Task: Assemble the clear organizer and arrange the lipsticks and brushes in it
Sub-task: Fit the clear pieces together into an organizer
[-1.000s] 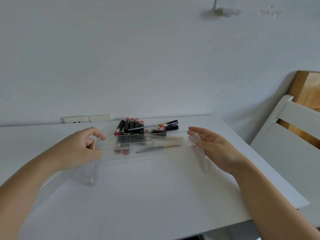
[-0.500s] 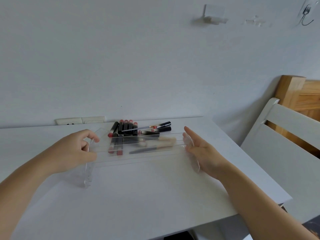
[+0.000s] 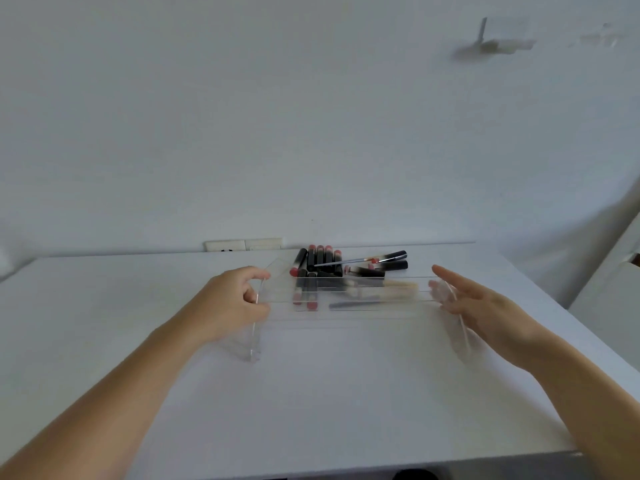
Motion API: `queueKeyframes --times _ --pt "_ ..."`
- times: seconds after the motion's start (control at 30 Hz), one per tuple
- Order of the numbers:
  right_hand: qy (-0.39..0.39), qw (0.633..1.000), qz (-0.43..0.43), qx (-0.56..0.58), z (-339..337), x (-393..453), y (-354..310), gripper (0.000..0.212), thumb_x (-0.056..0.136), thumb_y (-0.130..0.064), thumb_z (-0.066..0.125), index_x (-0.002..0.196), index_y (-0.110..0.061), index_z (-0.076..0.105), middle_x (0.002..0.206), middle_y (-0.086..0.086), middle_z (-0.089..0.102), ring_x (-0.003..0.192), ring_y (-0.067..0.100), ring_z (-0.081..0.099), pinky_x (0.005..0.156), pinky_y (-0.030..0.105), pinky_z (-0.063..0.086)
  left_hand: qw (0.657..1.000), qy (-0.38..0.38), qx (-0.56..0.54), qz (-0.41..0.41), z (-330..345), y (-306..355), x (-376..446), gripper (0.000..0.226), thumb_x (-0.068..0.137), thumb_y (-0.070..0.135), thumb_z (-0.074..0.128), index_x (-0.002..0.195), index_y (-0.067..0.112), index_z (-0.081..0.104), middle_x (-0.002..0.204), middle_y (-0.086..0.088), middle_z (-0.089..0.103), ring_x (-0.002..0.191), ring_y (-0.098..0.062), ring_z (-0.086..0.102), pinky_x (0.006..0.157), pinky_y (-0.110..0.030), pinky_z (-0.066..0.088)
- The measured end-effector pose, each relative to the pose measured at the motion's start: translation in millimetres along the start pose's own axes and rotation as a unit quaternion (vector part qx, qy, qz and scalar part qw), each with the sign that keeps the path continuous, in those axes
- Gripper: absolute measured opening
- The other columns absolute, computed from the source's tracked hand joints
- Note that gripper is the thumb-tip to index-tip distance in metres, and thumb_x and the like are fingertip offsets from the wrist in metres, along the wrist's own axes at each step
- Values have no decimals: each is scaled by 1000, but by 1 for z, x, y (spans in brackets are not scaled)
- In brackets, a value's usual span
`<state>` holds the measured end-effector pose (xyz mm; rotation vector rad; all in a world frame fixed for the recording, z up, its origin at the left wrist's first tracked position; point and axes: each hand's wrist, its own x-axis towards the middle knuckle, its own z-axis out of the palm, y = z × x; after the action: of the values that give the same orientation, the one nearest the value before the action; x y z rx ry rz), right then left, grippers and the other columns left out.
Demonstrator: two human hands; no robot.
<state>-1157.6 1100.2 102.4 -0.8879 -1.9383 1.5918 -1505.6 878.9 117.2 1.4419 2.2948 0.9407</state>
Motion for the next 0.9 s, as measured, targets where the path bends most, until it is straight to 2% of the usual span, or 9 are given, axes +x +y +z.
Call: queueKeyframes --times 0.17,0.3,0.4,0.47,0.53,0.57,0.63,0.73,0.9 --pt "-25 997 5 -73 2 2 -2 71 99 5 51 152 -40 32 156 -12 36 145 8 31 123 42 21 1000 7 2 6 4 -3 -5 61 65 40 62 125 38 60 64 23 60 52 2 51 56 -21 42" --pt "0 997 11 -81 3 3 -2 73 96 9 52 150 -39 37 155 -8 40 144 12 34 123 44 20 999 39 -6 19 0 -12 -10 57 79 52 78 130 49 51 89 18 64 61 4 55 59 -11 41" --pt "31 994 7 -103 7 5 0 73 95 7 52 147 -42 40 152 -10 44 140 11 38 120 38 24 992 121 17 -1 -15 -23 -10 47 91 57 63 133 37 57 112 16 61 85 1 58 77 -23 45" --pt "63 992 -5 -107 13 5 3 68 97 1 50 145 -47 42 149 -15 47 128 5 48 105 27 38 988 114 93 -37 -21 -33 -10 51 95 54 57 139 28 56 124 9 60 108 -15 56 94 -36 46" --pt "94 991 -14 -96 19 6 7 63 98 -6 49 142 -51 44 147 -17 47 119 4 55 86 21 43 983 58 155 -79 -20 -36 -11 57 92 54 58 143 28 52 130 7 57 119 -20 53 100 -40 45" --pt "108 989 -22 -95 21 7 10 60 99 -11 49 141 -52 44 147 -17 47 119 7 56 85 22 44 981 38 165 -90 -18 -36 -12 60 90 54 60 144 28 51 131 7 57 118 -19 53 99 -38 45" --pt "126 987 -40 -92 26 8 16 53 101 -19 50 141 -53 44 148 -16 47 127 9 53 98 27 41 980 26 169 -97 -14 -34 -13 62 84 56 62 138 26 56 124 7 61 110 -19 58 93 -35 47" --pt "127 984 -60 -107 32 7 22 49 102 -28 49 143 -53 41 147 -13 49 133 7 46 111 32 32 979 21 184 -84 -11 -32 -14 62 73 61 62 117 17 67 104 6 63 97 -19 62 85 -37 52" --pt "124 988 -54 -79 34 5 16 38 103 -36 47 138 -51 48 143 -13 54 124 -1 52 114 33 34 983 56 145 -92 -17 -33 -14 33 86 38 72 113 20 69 98 6 64 94 -21 64 78 -32 49"
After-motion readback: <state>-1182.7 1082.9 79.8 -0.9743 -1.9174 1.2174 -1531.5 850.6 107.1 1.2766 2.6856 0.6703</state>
